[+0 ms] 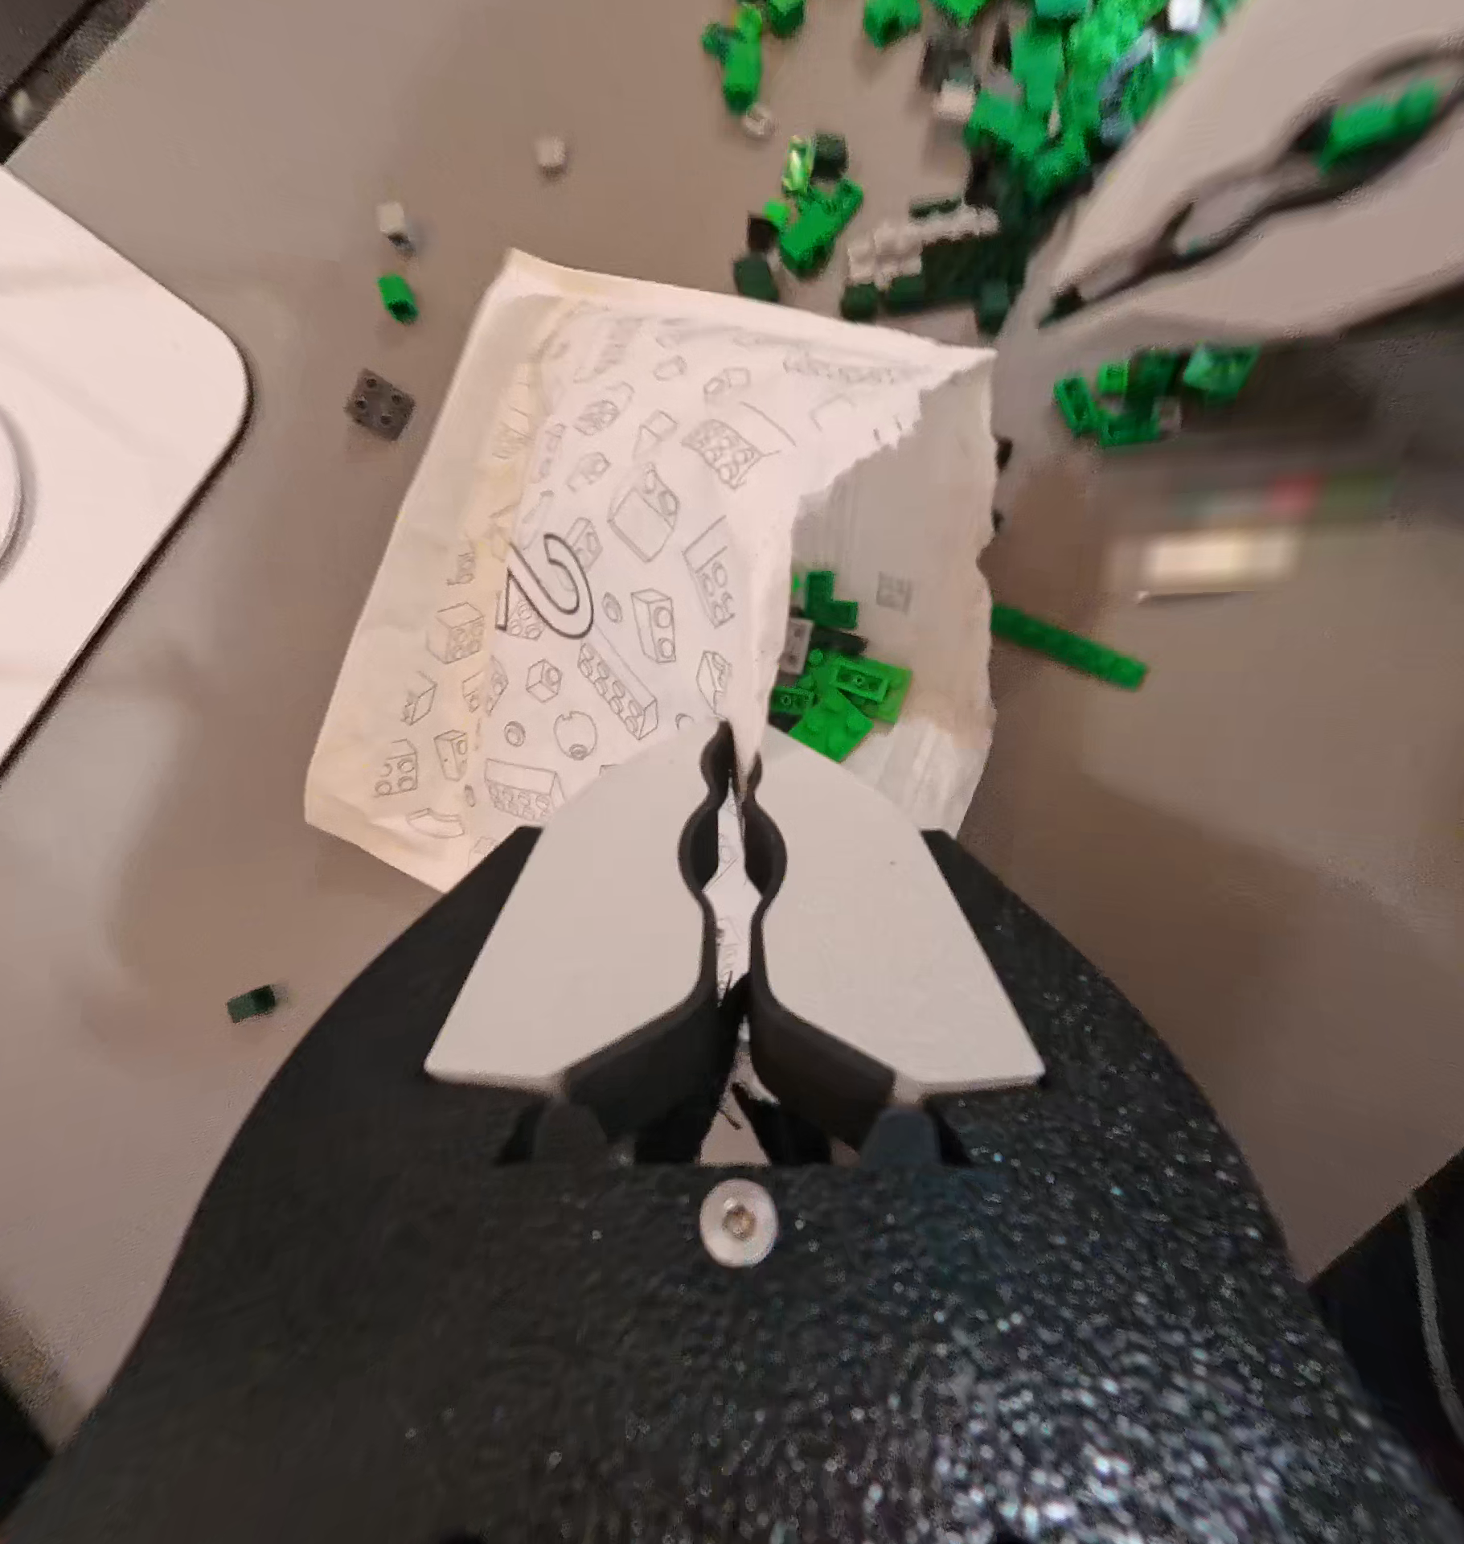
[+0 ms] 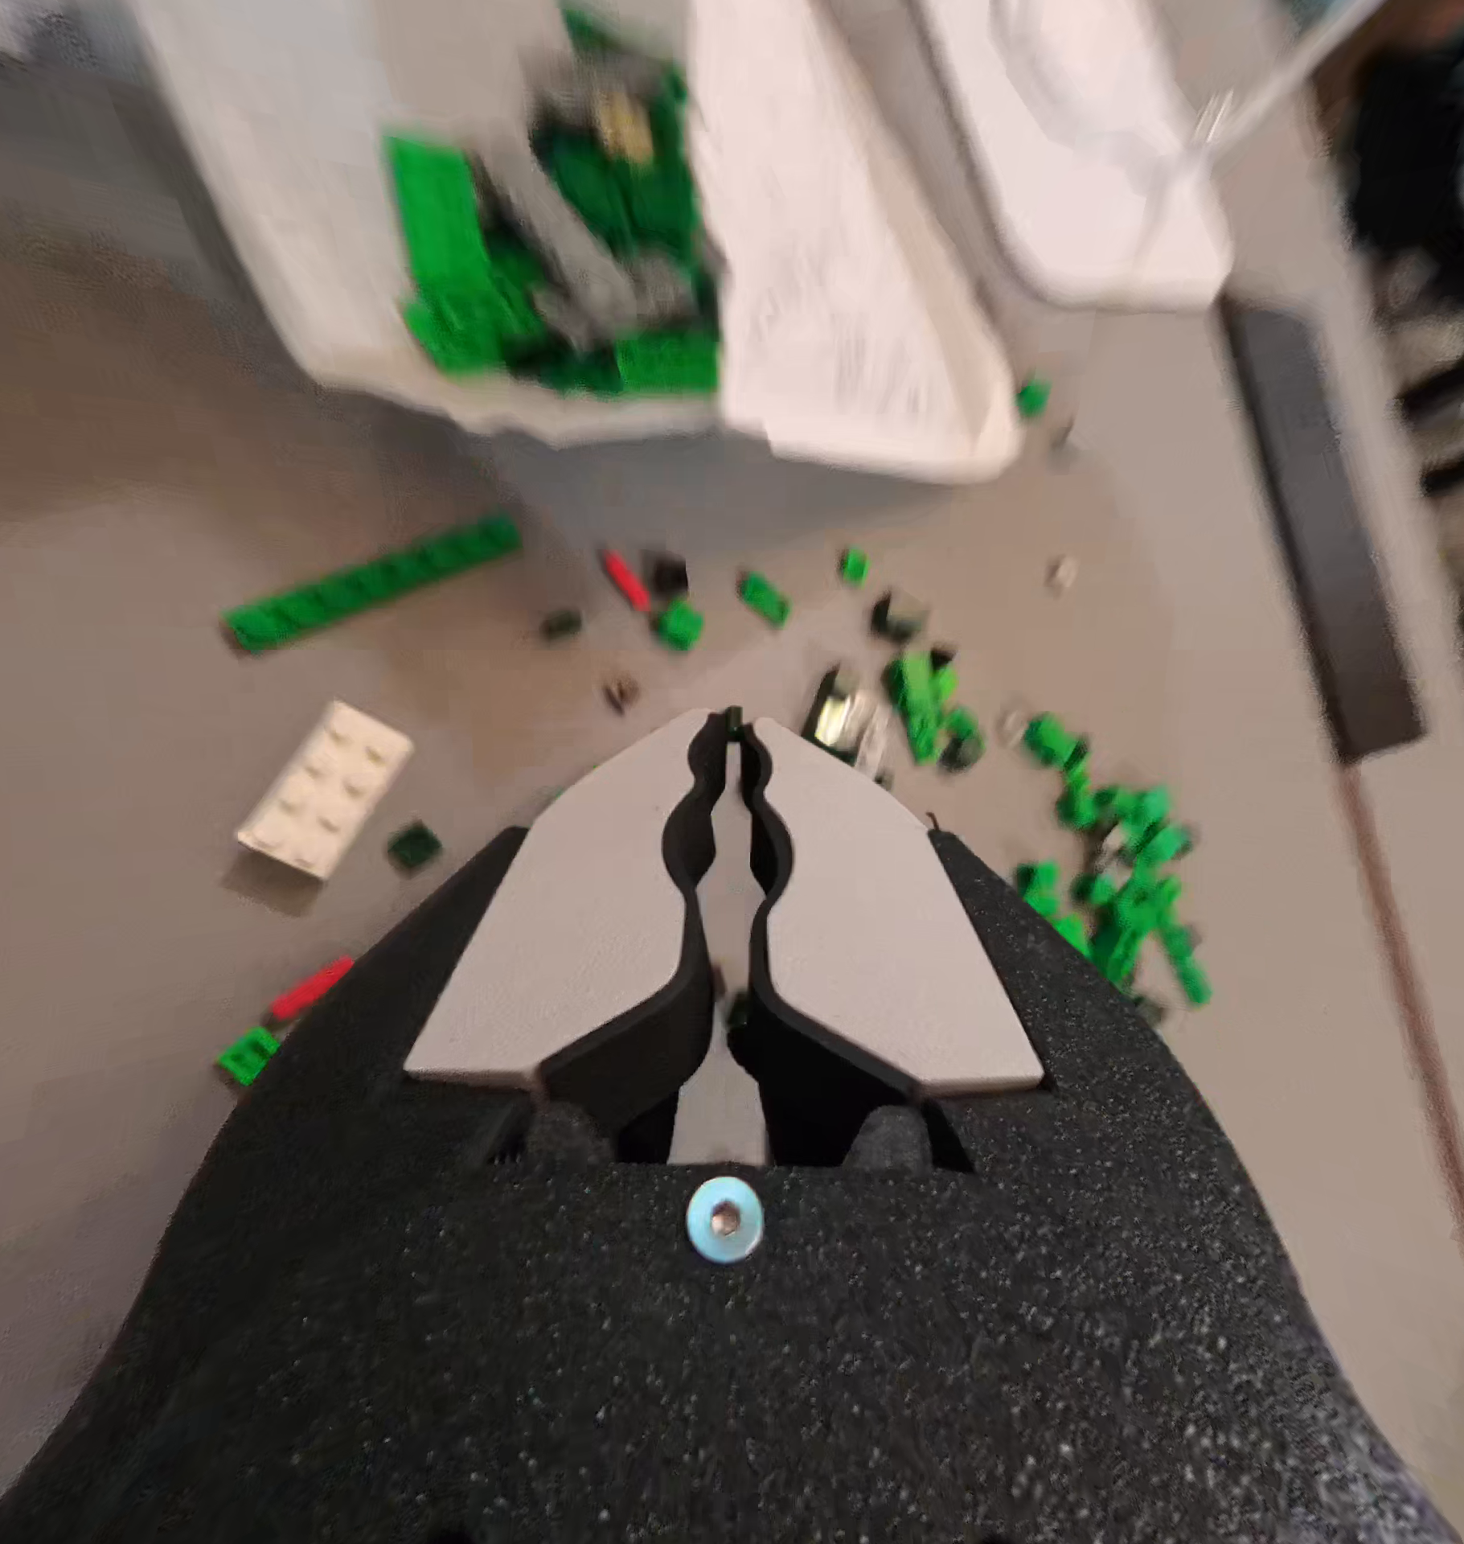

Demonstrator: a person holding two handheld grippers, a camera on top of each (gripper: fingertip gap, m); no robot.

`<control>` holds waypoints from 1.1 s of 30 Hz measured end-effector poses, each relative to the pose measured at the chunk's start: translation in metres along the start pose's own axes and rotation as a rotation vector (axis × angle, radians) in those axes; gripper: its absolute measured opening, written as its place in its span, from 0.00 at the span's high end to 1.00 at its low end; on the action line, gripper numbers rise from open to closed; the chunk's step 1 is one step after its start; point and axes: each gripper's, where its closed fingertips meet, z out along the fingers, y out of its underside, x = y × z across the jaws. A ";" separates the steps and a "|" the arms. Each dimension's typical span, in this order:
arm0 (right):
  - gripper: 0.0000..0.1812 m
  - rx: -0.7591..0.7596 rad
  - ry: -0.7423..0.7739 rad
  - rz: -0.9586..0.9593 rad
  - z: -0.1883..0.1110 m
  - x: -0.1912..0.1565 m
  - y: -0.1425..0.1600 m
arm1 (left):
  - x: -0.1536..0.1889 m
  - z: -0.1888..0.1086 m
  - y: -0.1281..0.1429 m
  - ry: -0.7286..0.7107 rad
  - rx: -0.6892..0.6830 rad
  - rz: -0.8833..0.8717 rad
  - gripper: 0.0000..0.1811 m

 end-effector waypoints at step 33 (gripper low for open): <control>0.91 -0.021 -0.282 0.202 0.014 -0.045 0.002 | -0.012 -0.004 -0.007 -0.057 0.042 -0.116 1.00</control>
